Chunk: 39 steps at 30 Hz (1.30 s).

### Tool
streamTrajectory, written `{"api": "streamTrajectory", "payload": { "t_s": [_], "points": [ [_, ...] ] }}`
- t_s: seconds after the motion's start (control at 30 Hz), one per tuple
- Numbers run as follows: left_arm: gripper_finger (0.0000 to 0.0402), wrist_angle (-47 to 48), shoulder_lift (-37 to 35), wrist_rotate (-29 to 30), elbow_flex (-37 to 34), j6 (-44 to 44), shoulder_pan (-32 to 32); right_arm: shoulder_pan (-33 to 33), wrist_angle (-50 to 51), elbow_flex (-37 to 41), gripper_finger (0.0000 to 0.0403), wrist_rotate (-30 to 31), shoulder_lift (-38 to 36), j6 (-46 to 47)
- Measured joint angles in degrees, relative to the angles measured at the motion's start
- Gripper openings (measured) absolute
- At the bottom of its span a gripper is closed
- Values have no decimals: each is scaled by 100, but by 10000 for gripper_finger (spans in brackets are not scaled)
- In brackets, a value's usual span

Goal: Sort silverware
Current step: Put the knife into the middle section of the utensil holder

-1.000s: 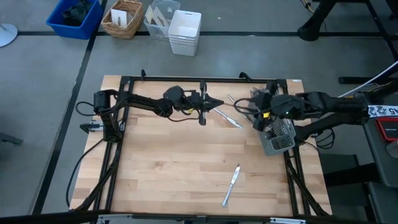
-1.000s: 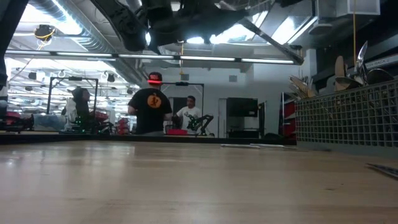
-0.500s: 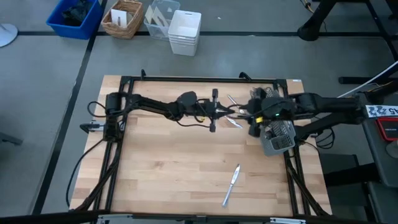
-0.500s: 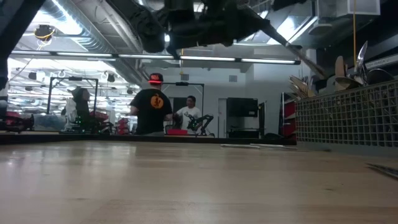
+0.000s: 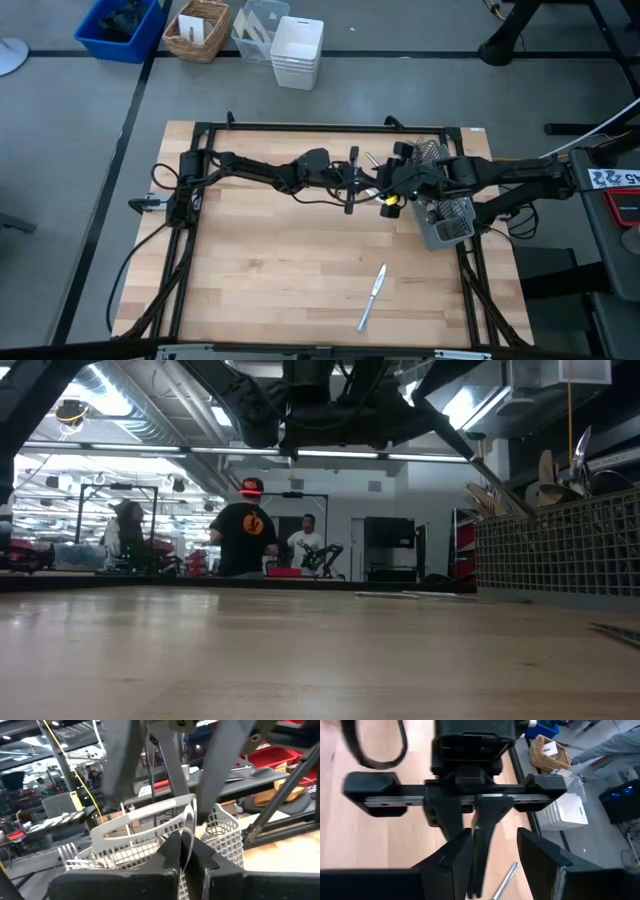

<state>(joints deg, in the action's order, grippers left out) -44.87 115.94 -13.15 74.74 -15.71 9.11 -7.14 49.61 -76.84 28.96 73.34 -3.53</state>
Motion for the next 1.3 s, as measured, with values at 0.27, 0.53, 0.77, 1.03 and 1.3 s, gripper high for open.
{"api": "streamTrajectory", "payload": {
  "t_s": [0.27,0.53,0.77,1.03,1.3],
  "points": [
    [0,-112,0,-7,2,-23,-47,4,-8,0,158,-403,-4,35],
    [0,-129,0,2,2,-298,-204,2,-25,-2,155,-434,64,46],
    [0,-132,0,35,-2,-297,-204,2,-24,-2,86,-622,156,30],
    [0,-134,0,57,2,-322,-171,0,-32,-2,15,-620,138,34],
    [28,-126,0,337,2,-510,-173,0,-10,-2,9,-402,138,54]
  ]
}}
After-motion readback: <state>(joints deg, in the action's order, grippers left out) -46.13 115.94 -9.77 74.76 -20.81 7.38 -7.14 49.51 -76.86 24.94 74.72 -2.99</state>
